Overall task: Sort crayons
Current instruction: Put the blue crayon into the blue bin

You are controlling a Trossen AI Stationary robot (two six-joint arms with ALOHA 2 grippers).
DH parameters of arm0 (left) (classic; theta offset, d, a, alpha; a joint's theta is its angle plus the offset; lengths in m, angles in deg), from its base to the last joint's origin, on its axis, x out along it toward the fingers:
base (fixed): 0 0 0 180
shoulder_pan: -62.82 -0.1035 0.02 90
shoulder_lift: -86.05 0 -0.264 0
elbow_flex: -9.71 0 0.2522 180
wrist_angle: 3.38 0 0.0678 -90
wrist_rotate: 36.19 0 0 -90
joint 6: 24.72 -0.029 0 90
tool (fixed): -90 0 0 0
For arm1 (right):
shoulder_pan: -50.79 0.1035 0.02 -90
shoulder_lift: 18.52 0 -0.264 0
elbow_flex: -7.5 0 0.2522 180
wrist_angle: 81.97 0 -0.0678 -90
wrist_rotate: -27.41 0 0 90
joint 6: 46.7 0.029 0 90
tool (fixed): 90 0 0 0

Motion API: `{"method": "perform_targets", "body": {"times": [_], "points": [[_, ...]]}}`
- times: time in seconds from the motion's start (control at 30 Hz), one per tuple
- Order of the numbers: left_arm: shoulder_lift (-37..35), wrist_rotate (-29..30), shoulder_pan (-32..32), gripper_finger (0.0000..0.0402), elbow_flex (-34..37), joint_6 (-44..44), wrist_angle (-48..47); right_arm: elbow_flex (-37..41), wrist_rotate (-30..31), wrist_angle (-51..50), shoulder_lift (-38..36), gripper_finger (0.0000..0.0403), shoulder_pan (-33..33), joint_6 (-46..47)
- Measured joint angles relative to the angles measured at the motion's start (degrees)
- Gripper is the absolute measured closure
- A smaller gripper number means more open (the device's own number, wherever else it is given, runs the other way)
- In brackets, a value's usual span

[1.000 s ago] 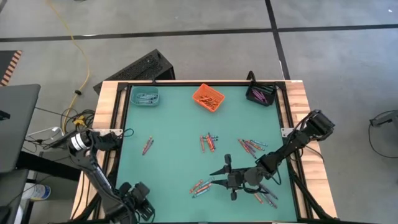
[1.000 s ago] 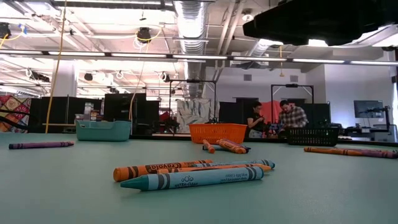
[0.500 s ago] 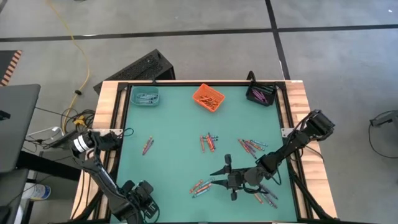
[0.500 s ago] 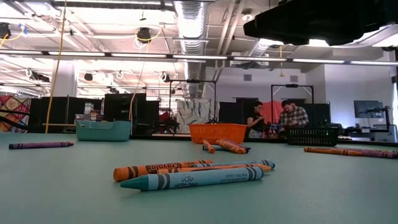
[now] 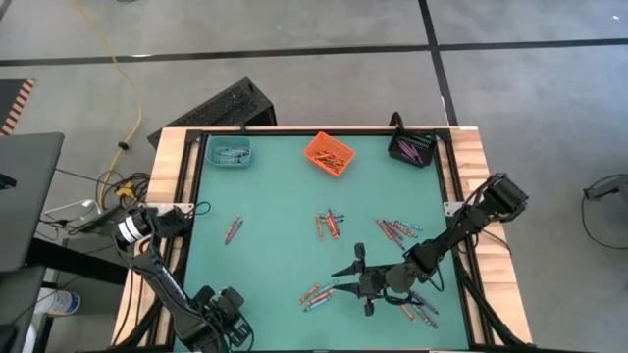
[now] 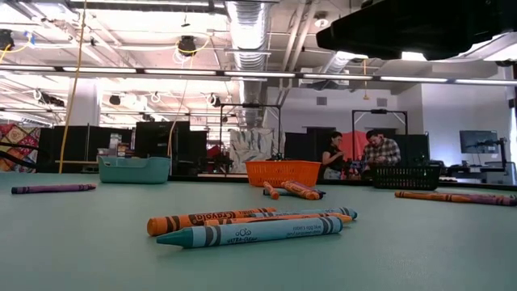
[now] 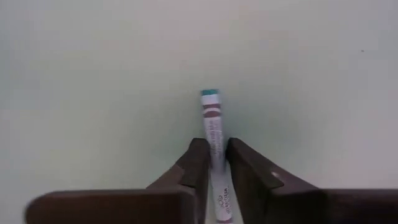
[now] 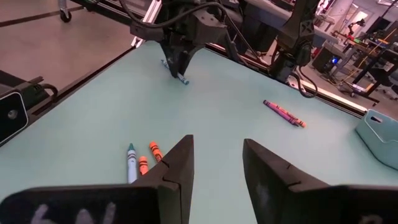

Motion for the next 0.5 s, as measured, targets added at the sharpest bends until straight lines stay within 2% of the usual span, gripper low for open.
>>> {"method": "perform_targets", "body": {"times": [0.13,0.5], "points": [[0.02,0.67,0.0,0.0392,0.02,-0.48,0.3,-0.01,0.0,-0.01,0.0,0.027,0.0,0.0],[0.06,2.33,0.0,0.0396,-0.02,-2.49,0.35,-0.02,0.0,0.0,0.0,0.027,0.0,-0.02]]}}
